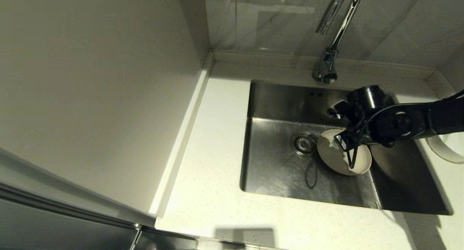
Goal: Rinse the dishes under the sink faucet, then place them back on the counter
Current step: Put a plate into the sink, then put a spoon into the sink
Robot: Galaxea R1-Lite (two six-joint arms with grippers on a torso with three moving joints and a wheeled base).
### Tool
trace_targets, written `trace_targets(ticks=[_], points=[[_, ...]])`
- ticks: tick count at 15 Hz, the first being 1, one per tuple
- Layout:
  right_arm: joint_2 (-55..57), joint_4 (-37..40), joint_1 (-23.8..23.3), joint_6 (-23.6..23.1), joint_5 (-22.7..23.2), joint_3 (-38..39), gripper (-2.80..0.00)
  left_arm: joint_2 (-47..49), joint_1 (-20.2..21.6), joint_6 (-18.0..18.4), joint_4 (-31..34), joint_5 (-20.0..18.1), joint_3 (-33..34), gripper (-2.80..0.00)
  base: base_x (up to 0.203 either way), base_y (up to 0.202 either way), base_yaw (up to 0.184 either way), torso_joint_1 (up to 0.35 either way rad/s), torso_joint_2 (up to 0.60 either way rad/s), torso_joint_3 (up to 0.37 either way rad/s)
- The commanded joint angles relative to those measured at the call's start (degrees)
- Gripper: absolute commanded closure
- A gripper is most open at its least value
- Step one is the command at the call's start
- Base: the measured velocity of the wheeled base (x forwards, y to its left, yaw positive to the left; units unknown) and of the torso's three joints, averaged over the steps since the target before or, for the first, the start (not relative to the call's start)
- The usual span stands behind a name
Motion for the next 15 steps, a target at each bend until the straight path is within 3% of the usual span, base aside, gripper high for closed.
trace_targets(ticks=[1, 2, 3, 5, 7, 11, 13, 15], points=[[-10.2, 0.2, 0.0, 0.8, 0.1, 2.0, -2.8, -0.2, 0.0, 0.0, 0.0, 0.0, 0.0, 0.0, 0.0, 0.0, 0.0, 0.0, 0.0, 0.0], [-13.4, 0.9, -0.3, 2.1, 0.4, 2.0, -2.8, -0.2, 0.0, 0.0, 0.0, 0.0, 0.0, 0.0, 0.0, 0.0, 0.0, 0.0, 0.0, 0.0], [-16.4, 2.2, -1.1, 3.0, 0.7, 1.8, 0.0, -0.2, 0.0, 0.0, 0.0, 0.0, 0.0, 0.0, 0.0, 0.0, 0.0, 0.0, 0.0, 0.0], [-21.7, 6.4, -3.8, 3.9, 1.7, 0.7, 0.0, -0.2, 0.0, 0.0, 0.0, 0.0, 0.0, 0.0, 0.0, 0.0, 0.0, 0.0, 0.0, 0.0], [-25.8, 16.2, -8.7, 5.4, 3.1, -2.1, 0.0, -0.2, 0.0, 0.0, 0.0, 0.0, 0.0, 0.0, 0.0, 0.0, 0.0, 0.0, 0.0, 0.0], [-26.6, 36.5, -20.1, 14.4, 9.3, -15.4, 0.0, -0.2, 0.0, 0.0, 0.0, 0.0, 0.0, 0.0, 0.0, 0.0, 0.0, 0.0, 0.0, 0.0], [-24.7, 39.4, -24.4, 20.4, 11.6, -18.1, 0.0, -0.2, 0.0, 0.0, 0.0, 0.0, 0.0, 0.0, 0.0, 0.0, 0.0, 0.0, 0.0, 0.0], [-23.8, 39.6, -26.2, 23.5, 11.8, -17.3, 0.0, -0.2, 0.0, 0.0, 0.0, 0.0, 0.0, 0.0, 0.0, 0.0, 0.0, 0.0, 0.0, 0.0]])
